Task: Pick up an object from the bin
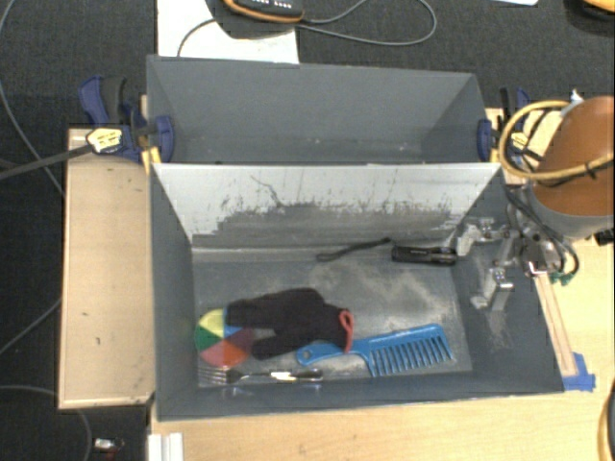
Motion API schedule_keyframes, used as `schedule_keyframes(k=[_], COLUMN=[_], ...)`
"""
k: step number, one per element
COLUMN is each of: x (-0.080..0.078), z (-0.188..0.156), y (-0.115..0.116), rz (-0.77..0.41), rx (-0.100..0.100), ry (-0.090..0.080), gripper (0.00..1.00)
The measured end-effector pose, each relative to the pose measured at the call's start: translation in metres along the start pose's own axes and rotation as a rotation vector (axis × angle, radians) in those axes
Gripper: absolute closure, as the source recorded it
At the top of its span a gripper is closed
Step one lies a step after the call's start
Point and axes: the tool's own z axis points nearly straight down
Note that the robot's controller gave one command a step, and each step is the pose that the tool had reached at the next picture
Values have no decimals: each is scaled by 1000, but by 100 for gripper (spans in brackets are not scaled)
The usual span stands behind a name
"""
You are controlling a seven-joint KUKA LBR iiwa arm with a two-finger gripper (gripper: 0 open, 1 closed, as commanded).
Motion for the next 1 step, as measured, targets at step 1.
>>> schedule_keyframes(k=[1], x=[0], z=[0], y=[0], rz=[0], rx=[0], ry=[0], gripper=[0])
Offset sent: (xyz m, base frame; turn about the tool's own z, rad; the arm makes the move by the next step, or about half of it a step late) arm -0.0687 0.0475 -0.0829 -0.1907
